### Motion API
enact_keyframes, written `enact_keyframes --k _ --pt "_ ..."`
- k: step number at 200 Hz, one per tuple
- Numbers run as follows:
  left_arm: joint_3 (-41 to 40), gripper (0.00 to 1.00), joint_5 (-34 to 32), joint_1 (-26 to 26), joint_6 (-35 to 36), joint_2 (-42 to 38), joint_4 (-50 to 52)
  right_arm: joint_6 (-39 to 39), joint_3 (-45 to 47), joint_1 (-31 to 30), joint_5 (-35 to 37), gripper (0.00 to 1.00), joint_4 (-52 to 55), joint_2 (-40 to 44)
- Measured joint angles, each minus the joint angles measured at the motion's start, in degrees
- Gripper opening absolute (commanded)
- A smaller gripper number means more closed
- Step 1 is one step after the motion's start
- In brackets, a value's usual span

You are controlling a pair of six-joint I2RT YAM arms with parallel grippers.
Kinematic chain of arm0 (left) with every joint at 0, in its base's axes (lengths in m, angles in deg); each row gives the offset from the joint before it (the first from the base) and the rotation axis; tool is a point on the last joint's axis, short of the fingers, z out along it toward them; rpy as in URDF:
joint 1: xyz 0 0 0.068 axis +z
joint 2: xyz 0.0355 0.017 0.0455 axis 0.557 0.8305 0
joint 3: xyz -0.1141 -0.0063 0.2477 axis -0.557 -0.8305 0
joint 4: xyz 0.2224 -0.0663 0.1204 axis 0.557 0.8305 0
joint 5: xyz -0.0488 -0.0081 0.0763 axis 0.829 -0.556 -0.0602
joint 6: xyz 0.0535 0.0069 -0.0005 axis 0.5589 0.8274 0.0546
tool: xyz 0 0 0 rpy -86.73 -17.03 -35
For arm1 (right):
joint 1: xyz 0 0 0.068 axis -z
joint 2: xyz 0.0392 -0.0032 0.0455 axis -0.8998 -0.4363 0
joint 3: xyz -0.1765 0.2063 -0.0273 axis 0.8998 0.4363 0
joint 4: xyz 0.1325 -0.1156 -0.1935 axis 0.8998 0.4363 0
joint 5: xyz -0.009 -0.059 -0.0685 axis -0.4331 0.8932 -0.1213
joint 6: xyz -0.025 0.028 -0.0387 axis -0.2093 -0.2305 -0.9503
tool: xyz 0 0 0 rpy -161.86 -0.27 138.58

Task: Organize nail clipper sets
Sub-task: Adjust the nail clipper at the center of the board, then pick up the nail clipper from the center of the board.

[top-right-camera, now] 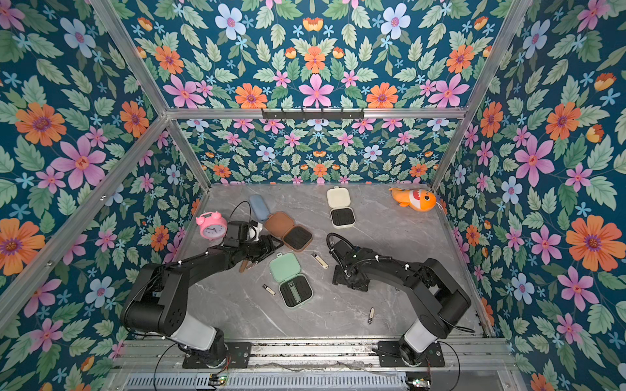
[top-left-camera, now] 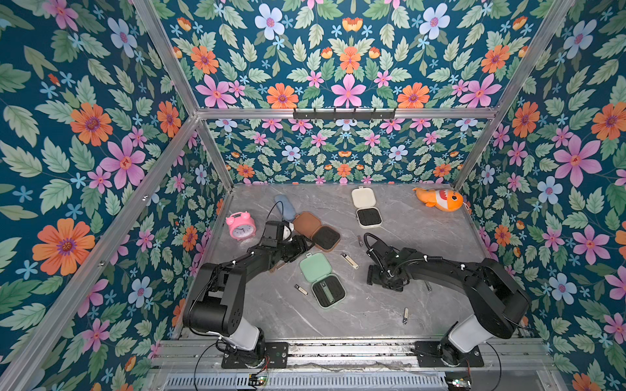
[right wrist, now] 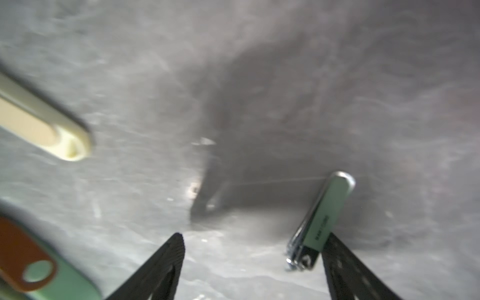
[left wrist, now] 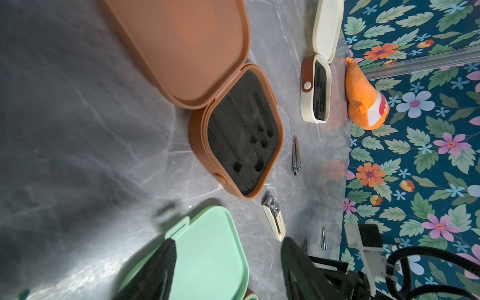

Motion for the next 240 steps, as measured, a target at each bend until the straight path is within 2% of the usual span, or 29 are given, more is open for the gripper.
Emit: enact_keyframes --k 76,103,183,216,240 --pt "-1.3 0.67 0.0 0.0 0.0 -0.9 0.0 -0.6 -9.2 0.4 -2.9 0.76 -1.2 -7.8" --pt "-1.6 0.67 0.0 0.0 0.0 -1.2 -0.2 -2.3 -11.5 2.0 -3.4 0.71 -1.0 -9.3" --pt "-2.3 0.67 -0.2 0.0 -0.4 -1.9 -0.5 -14.5 -15.5 4.7 -5.0 0.66 1.8 -6.2" --pt "-2.3 0.67 -0.2 0.0 -0.4 -2.2 -0.6 -20.2 -15.9 6.0 -4.8 0.71 4.5 -7.8" --pt "-2.3 0.67 -0.2 0.0 -0.4 -2.3 -0.7 -23.0 -15.9 6.5 -4.7 0.71 6.0 -9.6"
